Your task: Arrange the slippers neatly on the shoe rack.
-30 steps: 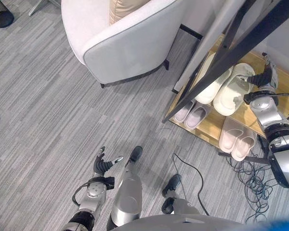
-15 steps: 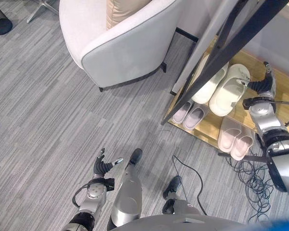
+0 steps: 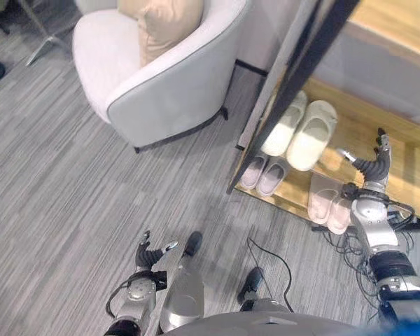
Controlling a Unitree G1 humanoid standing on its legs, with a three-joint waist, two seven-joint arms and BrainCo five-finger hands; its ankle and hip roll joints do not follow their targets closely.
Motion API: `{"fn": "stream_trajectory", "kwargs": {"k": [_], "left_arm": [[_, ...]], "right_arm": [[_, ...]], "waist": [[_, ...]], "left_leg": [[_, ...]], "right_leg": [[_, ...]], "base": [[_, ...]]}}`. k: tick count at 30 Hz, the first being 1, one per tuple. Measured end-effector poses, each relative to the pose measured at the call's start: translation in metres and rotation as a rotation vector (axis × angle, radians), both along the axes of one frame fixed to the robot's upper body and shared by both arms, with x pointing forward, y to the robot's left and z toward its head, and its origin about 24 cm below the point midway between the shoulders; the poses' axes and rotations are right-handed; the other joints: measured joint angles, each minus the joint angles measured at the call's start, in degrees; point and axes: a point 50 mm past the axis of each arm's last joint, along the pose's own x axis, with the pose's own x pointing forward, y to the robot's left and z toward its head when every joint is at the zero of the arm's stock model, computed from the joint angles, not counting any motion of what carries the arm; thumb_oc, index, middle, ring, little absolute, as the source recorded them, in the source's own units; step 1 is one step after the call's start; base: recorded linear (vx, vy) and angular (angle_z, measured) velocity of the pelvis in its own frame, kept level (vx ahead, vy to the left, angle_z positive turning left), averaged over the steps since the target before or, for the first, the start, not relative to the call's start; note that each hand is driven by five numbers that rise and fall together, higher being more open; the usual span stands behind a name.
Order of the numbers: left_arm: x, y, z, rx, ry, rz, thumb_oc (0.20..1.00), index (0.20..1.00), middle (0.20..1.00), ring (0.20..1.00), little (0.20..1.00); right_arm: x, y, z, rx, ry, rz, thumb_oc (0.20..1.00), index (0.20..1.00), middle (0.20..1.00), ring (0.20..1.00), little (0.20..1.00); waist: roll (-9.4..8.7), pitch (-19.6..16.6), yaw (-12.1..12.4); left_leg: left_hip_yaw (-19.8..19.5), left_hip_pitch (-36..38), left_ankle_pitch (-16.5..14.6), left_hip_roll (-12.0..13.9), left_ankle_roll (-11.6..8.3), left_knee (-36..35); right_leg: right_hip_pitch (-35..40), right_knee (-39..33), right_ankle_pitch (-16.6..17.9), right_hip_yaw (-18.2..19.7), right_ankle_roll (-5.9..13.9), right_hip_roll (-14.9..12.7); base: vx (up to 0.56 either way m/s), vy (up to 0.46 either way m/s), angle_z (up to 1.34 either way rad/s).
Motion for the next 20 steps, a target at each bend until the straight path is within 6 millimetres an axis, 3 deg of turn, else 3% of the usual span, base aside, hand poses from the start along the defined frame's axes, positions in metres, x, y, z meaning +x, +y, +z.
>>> {"fn": "stream_trajectory", "kwargs": {"k": [2, 3, 4, 5, 7, 9, 12, 15, 17, 20], "left_arm": [[-0.021, -0.002, -0.015, -0.017, 0.098, 0.064, 1.000, 1.000, 1.000, 1.000, 1.000], [-0.024, -0.002, -0.017, -0.016, 0.111, 0.066, 1.000, 1.000, 1.000, 1.000, 1.000], [-0.040, -0.001, -0.027, -0.017, 0.203, 0.078, 1.000, 1.000, 1.000, 1.000, 1.000], [-0.043, -0.001, -0.029, -0.016, 0.222, 0.082, 1.000, 1.000, 1.000, 1.000, 1.000], [-0.045, 0.000, -0.030, -0.017, 0.234, 0.091, 1.000, 1.000, 1.000, 1.000, 1.000], [-0.066, -0.001, -0.040, -0.049, 0.321, 0.144, 1.000, 1.000, 1.000, 1.000, 1.000], [-0.082, 0.000, -0.046, -0.062, 0.391, 0.172, 1.000, 1.000, 1.000, 1.000, 1.000], [-0.084, 0.000, -0.047, -0.072, 0.405, 0.161, 1.000, 1.000, 1.000, 1.000, 1.000], [-0.087, 0.003, -0.048, -0.072, 0.443, 0.145, 1.000, 1.000, 1.000, 1.000, 1.000], [-0.096, 0.004, -0.050, -0.085, 0.471, 0.139, 1.000, 1.000, 1.000, 1.000, 1.000]], "right_arm": [[-0.040, 0.007, -0.025, 0.032, 0.046, -0.023, 1.000, 1.000, 1.000, 1.000, 1.000], [-0.042, 0.007, -0.028, 0.029, 0.060, -0.022, 1.000, 1.000, 1.000, 1.000, 1.000], [-0.060, 0.003, -0.052, 0.030, 0.175, -0.044, 1.000, 1.000, 1.000, 1.000, 1.000], [-0.066, -0.002, -0.063, 0.025, 0.234, -0.062, 1.000, 1.000, 1.000, 1.000, 1.000], [-0.074, -0.002, -0.080, 0.007, 0.327, -0.060, 1.000, 1.000, 1.000, 1.000, 1.000], [-0.111, 0.007, -0.127, 0.044, 0.574, -0.048, 1.000, 1.000, 1.000, 1.000, 1.000], [-0.154, 0.023, -0.174, 0.169, 0.833, -0.074, 1.000, 1.000, 1.000, 1.000, 1.000], [-0.176, 0.029, -0.191, 0.203, 0.967, -0.067, 1.000, 1.000, 1.000, 1.000, 1.000], [-0.205, 0.039, -0.213, 0.305, 1.170, -0.108, 1.000, 1.000, 1.000, 1.000, 1.000], [-0.236, 0.061, -0.224, 0.514, 1.257, -0.162, 1.000, 1.000, 1.000, 1.000, 1.000]], "waist": [[0.96, -2.58, -1.64], [1.05, -2.74, -1.97], [1.82, -4.55, -4.22], [2.24, -5.41, -5.13], [2.66, -5.78, -5.26], [3.83, -8.33, -5.41], [5.19, -9.15, -5.72], [5.77, -8.93, -5.54], [5.43, -8.95, -4.55], [5.28, -9.04, -4.03]], "left_leg": [[0.90, 2.43, -0.38, -0.51, 0.64, -0.54], [1.02, 2.78, -0.43, -0.58, 0.73, -0.54], [2.12, 4.48, -1.09, -0.66, 1.01, -0.60], [2.26, 4.55, -1.09, -0.54, 1.02, -0.61], [3.44, 5.63, -0.94, 0.03, 1.22, -0.60], [4.20, 7.52, -1.65, 0.47, 1.26, -0.64], [5.07, 8.56, -1.68, 0.80, 1.28, -0.64], [5.32, 8.92, -1.69, 0.84, 1.26, -0.63], [5.66, 9.65, -2.27, 0.93, 1.26, -0.68], [5.65, 10.00, -2.38, 0.78, 1.44, -0.68]], "right_leg": [[1.80, -0.20, -0.02, 0.46, 0.02, -0.58], [2.05, -0.22, -0.04, 0.55, 0.04, -0.66], [3.21, -0.23, -0.29, 1.14, 0.36, -0.99], [3.22, -0.21, -0.40, 1.24, 0.50, -0.86], [3.40, -0.23, -0.33, 2.60, 0.40, -0.35], [4.59, -0.25, -0.78, 3.18, 0.28, -0.21], [5.31, -0.24, -0.75, 4.28, 0.21, 0.08], [5.48, -0.25, -0.53, 4.59, 0.31, 0.01], [6.03, -0.25, -0.53, 5.19, 0.31, -0.12], [6.41, -0.25, -0.57, 5.18, 0.23, -0.23]], "base": [[0.02, 0.015, -0.12], [0.00, -0.001, -0.29], [0.00, 0.010, -0.23], [-0.01, 0.010, -0.31], [-0.02, -0.010, -0.28], [-0.04, -0.028, -0.22], [-0.04, -0.017, -0.18], [-0.05, -0.014, -0.07], [-0.01, -0.025, -0.07], [0.02, -0.007, 0.00]]}}
